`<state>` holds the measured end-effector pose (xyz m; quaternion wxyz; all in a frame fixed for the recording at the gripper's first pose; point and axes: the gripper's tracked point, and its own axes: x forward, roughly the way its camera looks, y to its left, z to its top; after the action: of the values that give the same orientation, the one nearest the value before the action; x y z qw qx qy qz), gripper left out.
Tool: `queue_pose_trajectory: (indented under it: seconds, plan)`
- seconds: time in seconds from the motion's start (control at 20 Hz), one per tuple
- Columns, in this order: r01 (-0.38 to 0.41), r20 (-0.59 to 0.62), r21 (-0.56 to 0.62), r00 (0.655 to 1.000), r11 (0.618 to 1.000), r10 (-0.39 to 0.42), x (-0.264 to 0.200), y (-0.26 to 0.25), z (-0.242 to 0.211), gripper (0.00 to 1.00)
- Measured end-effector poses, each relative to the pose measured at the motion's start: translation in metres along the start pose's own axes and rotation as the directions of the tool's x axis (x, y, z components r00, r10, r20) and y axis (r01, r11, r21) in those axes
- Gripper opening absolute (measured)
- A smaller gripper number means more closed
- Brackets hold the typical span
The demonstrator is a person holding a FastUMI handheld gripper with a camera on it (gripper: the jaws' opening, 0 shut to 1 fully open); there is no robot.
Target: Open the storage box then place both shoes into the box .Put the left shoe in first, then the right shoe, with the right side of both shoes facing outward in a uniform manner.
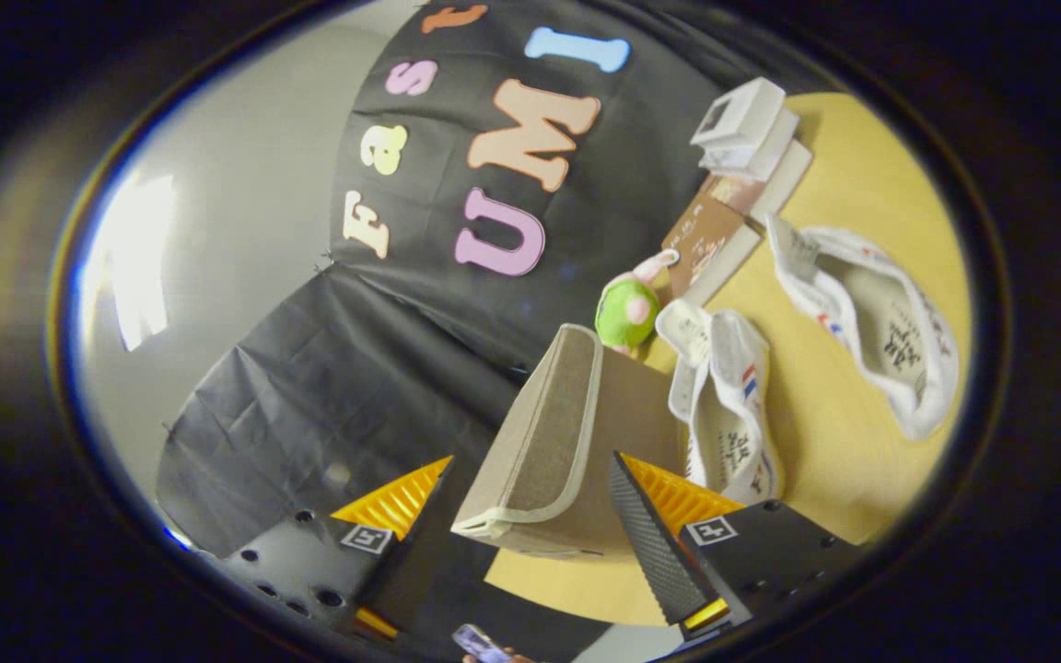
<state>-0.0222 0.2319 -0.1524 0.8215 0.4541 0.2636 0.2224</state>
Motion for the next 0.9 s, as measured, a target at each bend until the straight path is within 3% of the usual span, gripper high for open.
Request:
queue_pose_trajectory:
  seconds: [0.3, 0.5, 0.6, 0.75, 0.8, 0.9]
  plan:
    - [0.0, -0.103, 0.152, 0.995, 0.988, 0.016, 0.024, -0.012, -0.02, 0.97]
    - [-0.016, -0.196, 0.276, 0.978, 0.961, 0.072, 0.036, -0.012, -0.042, 0.97]
    - [-0.03, -0.17, 0.313, 0.982, 0.949, 0.087, 0.036, -0.013, -0.035, 0.87]
    - [-0.055, -0.133, 0.431, 0.983, 0.9, 0.124, 0.042, -0.011, -0.03, 0.72]
    - [-0.065, -0.124, 0.422, 0.984, 0.904, 0.129, 0.041, -0.011, -0.029, 0.67]
    - [-0.084, -0.114, 0.418, 0.983, 0.905, 0.144, 0.038, -0.008, -0.027, 0.67]
